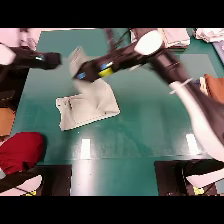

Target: Fold the shirts.

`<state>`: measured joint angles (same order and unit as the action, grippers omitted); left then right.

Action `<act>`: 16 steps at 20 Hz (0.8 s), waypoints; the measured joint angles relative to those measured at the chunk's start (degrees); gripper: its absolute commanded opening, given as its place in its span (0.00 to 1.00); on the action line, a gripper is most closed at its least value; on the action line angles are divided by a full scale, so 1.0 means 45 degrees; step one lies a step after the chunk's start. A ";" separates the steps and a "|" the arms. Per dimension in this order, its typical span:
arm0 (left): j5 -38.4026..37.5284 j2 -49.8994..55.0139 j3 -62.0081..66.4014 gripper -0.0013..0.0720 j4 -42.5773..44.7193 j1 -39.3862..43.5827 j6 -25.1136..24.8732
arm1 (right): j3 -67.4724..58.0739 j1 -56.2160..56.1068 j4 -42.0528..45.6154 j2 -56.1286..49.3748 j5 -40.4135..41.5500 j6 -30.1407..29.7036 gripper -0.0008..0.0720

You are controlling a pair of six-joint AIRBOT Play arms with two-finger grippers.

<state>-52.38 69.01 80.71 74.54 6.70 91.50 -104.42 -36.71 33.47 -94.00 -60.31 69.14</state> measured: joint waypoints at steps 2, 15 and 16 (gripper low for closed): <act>-0.0228 -0.0947 0.0000 0.05 0.0408 -0.0656 -0.0005 | -0.0442 -0.1005 -0.0165 -0.0821 0.0811 -0.0238 0.46; -0.0665 -0.2069 -0.0024 0.05 0.0986 0.0481 -0.0403 | 0.4561 0.3628 0.3813 0.0204 -0.0481 0.1506 0.87; -0.0636 -0.2069 -0.0024 0.05 0.0991 0.0568 -0.0413 | 0.5003 0.4065 0.3463 0.0049 -0.0510 0.1569 0.86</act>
<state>-55.24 59.70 80.60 79.00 9.26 89.65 -81.91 -18.41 49.06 -93.78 -62.61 76.20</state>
